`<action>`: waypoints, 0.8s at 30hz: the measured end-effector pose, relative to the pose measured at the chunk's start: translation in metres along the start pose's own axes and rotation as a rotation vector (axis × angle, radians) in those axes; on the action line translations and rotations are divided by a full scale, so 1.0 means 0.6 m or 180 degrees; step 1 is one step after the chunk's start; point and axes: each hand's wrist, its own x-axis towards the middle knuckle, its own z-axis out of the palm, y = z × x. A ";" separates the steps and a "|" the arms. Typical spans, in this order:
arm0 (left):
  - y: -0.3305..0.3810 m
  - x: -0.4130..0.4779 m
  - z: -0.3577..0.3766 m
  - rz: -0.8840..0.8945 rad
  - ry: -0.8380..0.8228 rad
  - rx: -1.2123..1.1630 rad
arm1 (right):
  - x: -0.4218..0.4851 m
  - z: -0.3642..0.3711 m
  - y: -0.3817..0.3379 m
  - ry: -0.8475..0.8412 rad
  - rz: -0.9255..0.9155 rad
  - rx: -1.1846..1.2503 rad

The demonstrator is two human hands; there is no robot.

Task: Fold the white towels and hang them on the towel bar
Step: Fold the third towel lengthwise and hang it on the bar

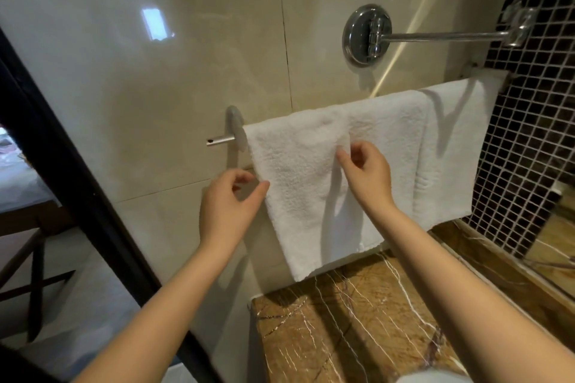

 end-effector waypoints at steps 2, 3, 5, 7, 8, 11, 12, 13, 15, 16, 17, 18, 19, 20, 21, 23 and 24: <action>-0.014 0.010 0.012 -0.0313 -0.0195 -0.0377 | 0.001 0.004 0.014 -0.0188 0.0007 -0.0025; -0.015 0.015 0.017 -0.0367 -0.0283 -0.0496 | 0.001 0.007 0.017 -0.0223 0.0003 -0.0042; -0.011 0.025 0.025 -0.0297 -0.0406 -0.0668 | 0.005 0.012 0.020 -0.0261 -0.0019 -0.0129; -0.002 0.035 0.029 -0.0188 -0.0518 -0.0874 | 0.010 0.018 0.019 -0.0348 -0.0003 -0.0080; 0.000 0.041 0.031 -0.0184 -0.0569 -0.0990 | 0.013 0.020 0.017 -0.0395 0.0030 -0.0002; 0.000 0.051 0.034 -0.0319 -0.0577 -0.1152 | 0.023 0.025 0.012 -0.0444 0.0220 0.0419; -0.002 0.051 0.033 -0.0338 -0.0549 -0.1160 | 0.025 0.024 0.011 -0.0463 0.0260 0.0617; -0.006 0.050 0.032 -0.0335 -0.0526 -0.1171 | 0.025 0.023 0.011 -0.0485 0.0270 0.0791; -0.012 0.048 0.029 -0.0332 -0.0528 -0.1205 | 0.027 0.020 0.011 -0.0525 0.0240 0.1031; -0.013 0.049 0.027 -0.0340 -0.0544 -0.1215 | 0.029 0.017 0.012 -0.0586 0.0222 0.1121; -0.014 0.050 0.026 -0.0357 -0.0549 -0.1201 | 0.031 0.015 0.012 -0.0688 0.0219 0.1204; -0.013 0.050 0.025 -0.0361 -0.0532 -0.1171 | 0.033 0.013 0.011 -0.0814 0.0238 0.1267; -0.011 0.051 0.025 -0.0360 -0.0504 -0.1148 | 0.035 0.010 0.011 -0.0925 0.0269 0.1283; -0.011 0.052 0.027 -0.0359 -0.0475 -0.1151 | 0.037 0.007 0.011 -0.1005 0.0284 0.1242; -0.010 0.053 0.030 -0.0364 -0.0447 -0.1174 | 0.039 0.004 0.013 -0.1053 0.0281 0.1140; -0.011 0.052 0.034 -0.0320 -0.0367 -0.1192 | 0.040 -0.001 0.017 -0.1074 0.0215 0.0824; -0.012 0.051 0.037 -0.0298 -0.0336 -0.1195 | 0.041 -0.003 0.020 -0.1066 0.0176 0.0679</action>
